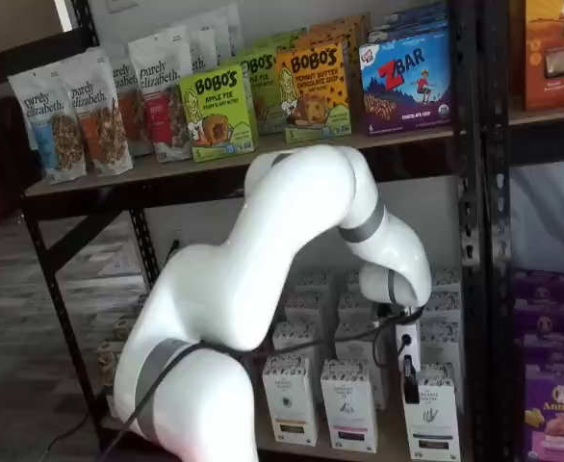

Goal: Pick up the white box with a green strip in the middle, on the bottom shelf, the sixth box from the left

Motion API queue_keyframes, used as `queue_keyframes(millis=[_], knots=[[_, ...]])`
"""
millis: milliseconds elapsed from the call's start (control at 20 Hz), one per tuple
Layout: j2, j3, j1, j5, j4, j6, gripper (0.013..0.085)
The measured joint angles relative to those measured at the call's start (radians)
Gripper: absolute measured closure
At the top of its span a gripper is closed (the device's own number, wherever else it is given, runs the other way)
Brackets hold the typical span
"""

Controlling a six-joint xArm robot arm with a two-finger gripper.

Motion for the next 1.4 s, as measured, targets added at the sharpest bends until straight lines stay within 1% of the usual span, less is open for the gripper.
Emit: queue_keyframes(millis=[150,200,300,350,400,450,500,650,850,900,950,1050,1100,1150,1200,1250,1400], knots=[[0.009,-0.001,0.001,-0.019,-0.049,0.043,0.0130],[0.010,-0.002,0.001,-0.020,-0.055,0.048,0.0130],[0.016,-0.003,0.001,-0.026,-0.072,0.063,0.0210],[0.017,-0.003,0.000,-0.028,-0.071,0.061,0.0210],[0.019,-0.004,0.000,-0.030,-0.068,0.059,0.0250],[0.019,-0.004,0.000,-0.030,-0.065,0.056,0.0250],[0.020,-0.004,-0.001,-0.030,-0.062,0.053,0.0290],[0.019,0.003,-0.002,-0.043,-0.061,0.051,0.0290],[0.015,0.002,-0.003,-0.037,-0.054,0.044,0.0290],[0.014,0.001,-0.003,-0.035,-0.056,0.045,0.0330],[0.013,0.002,-0.003,-0.034,-0.058,0.048,0.0330],[0.010,0.004,-0.003,-0.032,-0.060,0.049,0.0410],[0.008,0.006,-0.003,-0.031,-0.060,0.048,0.0410],[0.006,0.008,-0.003,-0.029,-0.057,0.046,0.0450],[0.003,0.010,-0.004,-0.029,-0.055,0.044,0.0450],[-0.001,0.016,-0.004,-0.032,-0.054,0.043,0.0490],[-0.019,0.047,-0.005,-0.049,-0.069,0.055,0.0490]])
